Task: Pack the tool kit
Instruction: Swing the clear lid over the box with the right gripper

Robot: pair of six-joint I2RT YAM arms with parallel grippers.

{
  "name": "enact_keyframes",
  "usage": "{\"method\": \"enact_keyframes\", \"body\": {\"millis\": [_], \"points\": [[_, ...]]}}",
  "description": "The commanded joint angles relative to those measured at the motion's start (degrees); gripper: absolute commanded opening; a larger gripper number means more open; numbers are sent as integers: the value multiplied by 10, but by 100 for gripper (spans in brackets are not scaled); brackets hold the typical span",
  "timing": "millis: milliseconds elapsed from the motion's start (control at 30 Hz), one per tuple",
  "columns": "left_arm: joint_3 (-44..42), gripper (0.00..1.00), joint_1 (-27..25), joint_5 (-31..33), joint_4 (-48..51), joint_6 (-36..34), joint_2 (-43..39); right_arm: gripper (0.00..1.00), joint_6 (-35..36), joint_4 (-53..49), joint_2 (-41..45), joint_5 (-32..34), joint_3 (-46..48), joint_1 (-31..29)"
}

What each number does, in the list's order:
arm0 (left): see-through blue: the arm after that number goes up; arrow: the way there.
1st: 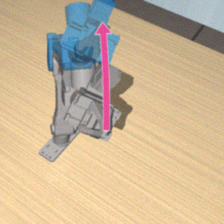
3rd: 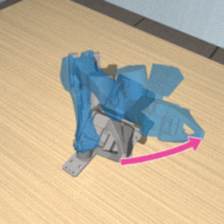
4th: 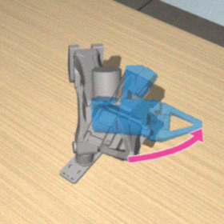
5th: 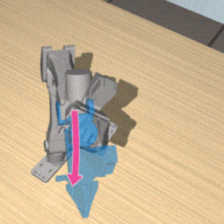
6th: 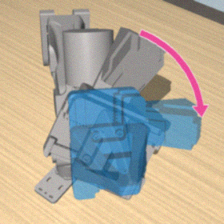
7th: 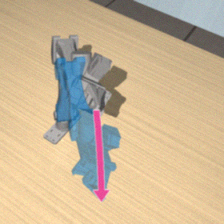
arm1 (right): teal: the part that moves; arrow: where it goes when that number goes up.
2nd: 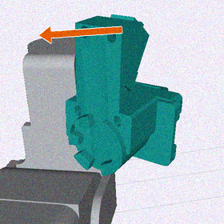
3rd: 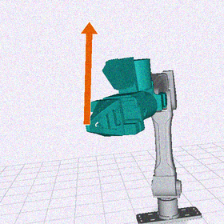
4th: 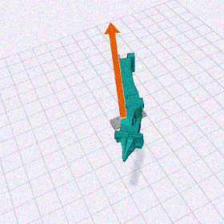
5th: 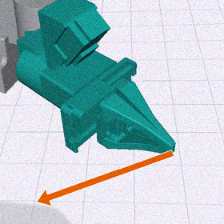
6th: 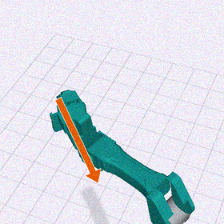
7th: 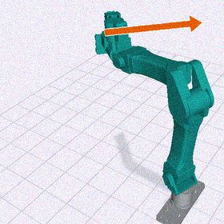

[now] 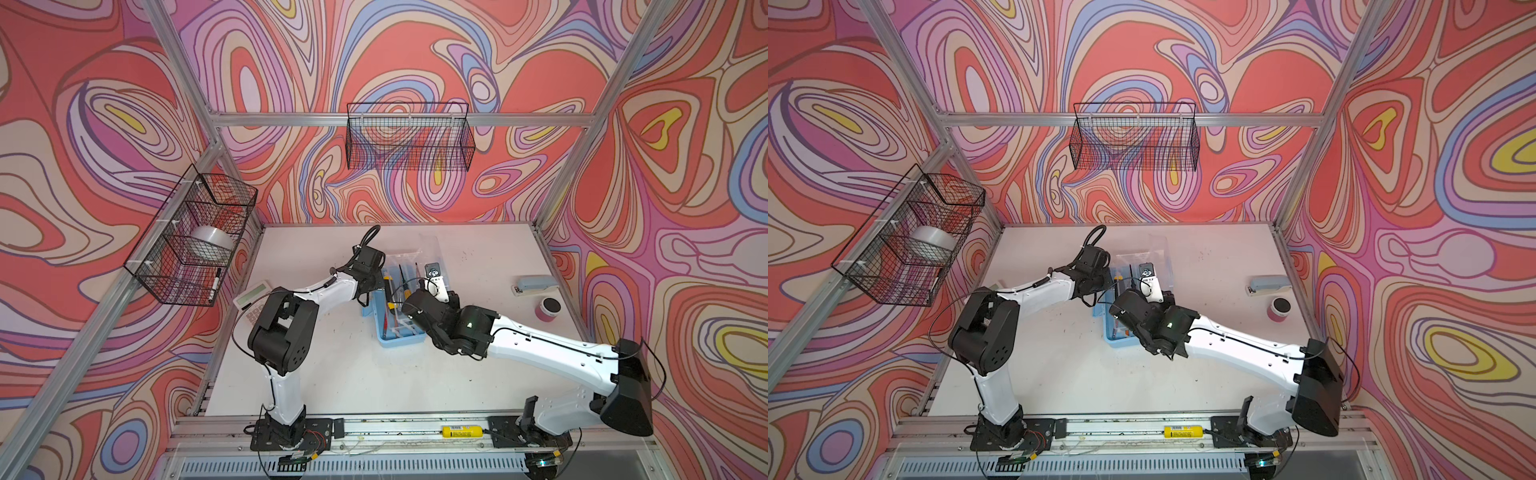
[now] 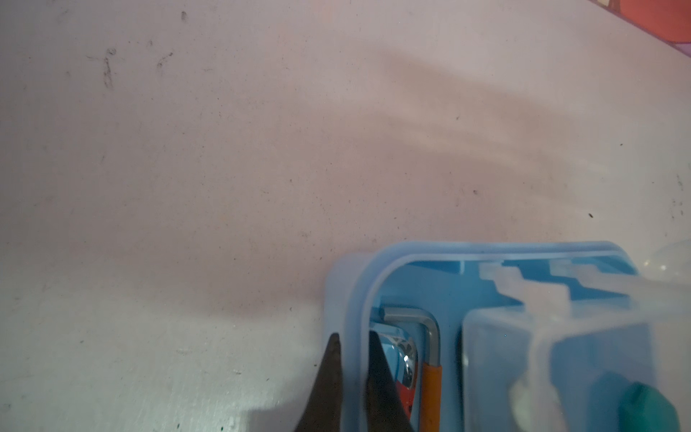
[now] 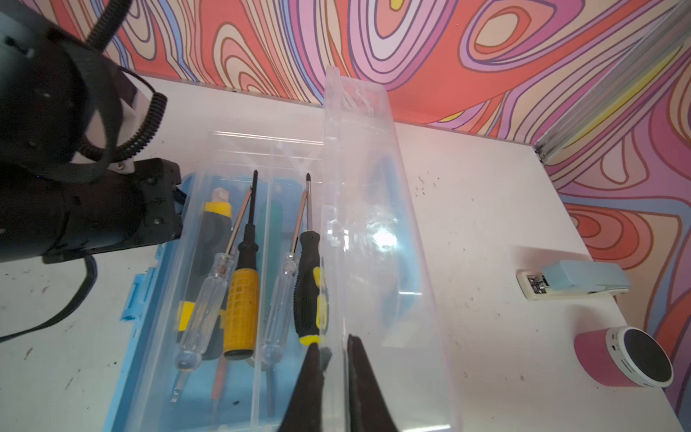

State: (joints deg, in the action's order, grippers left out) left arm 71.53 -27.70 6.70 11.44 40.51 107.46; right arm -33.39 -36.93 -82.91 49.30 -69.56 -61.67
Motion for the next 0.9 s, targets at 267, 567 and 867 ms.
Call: {"method": "enact_keyframes", "body": {"millis": [267, 567, 867], "points": [[22, 0, -24, -63, -28, 17, -2, 35, -14, 125, -67, -227, -33, -34], [21, 0, -21, -38, -16, 17, -14, 38, -1, 131, -26, -213, -20, -31], [33, 57, -13, 23, 30, -8, -37, 39, -2, 146, 20, -218, 16, 4]]}}
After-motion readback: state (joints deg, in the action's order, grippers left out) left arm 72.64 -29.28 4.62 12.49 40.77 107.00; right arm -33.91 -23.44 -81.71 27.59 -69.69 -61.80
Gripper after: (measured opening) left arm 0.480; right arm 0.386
